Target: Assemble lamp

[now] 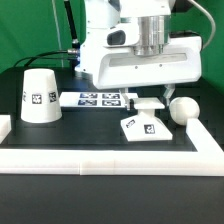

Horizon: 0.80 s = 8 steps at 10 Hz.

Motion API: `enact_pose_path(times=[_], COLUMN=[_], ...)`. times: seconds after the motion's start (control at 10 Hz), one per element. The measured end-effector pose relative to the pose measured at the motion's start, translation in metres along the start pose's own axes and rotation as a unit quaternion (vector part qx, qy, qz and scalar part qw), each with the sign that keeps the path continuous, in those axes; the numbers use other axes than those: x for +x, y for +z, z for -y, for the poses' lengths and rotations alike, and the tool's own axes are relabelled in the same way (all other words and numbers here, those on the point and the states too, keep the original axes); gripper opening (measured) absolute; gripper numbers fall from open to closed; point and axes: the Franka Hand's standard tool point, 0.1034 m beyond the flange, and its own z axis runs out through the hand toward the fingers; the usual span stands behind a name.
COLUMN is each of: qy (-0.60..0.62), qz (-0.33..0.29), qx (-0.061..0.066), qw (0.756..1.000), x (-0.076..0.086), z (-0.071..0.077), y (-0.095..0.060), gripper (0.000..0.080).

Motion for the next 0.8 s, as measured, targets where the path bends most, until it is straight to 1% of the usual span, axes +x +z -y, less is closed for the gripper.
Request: enact_pose_path(times=[0.1,0.5,0.6,0.7,0.8], qy=[-0.001,-0.004,-0.001,0.010,0.013], qz=[-0.010,-0.011,-0.011,-0.009,-0.012], qx=[0.001,0.001,0.001,0.002,0.005], qw=[1.000,1.000,1.000,1.000,1.000], x=[0.012,0.012,0.012,0.015,0.027], z=[0.004,0.004,0.004,0.008,0.012], y=[0.000,0.001,0.001,0.001,0.002], gripper=[0.0534,0.0534,0.0534,0.0534,0.0534])
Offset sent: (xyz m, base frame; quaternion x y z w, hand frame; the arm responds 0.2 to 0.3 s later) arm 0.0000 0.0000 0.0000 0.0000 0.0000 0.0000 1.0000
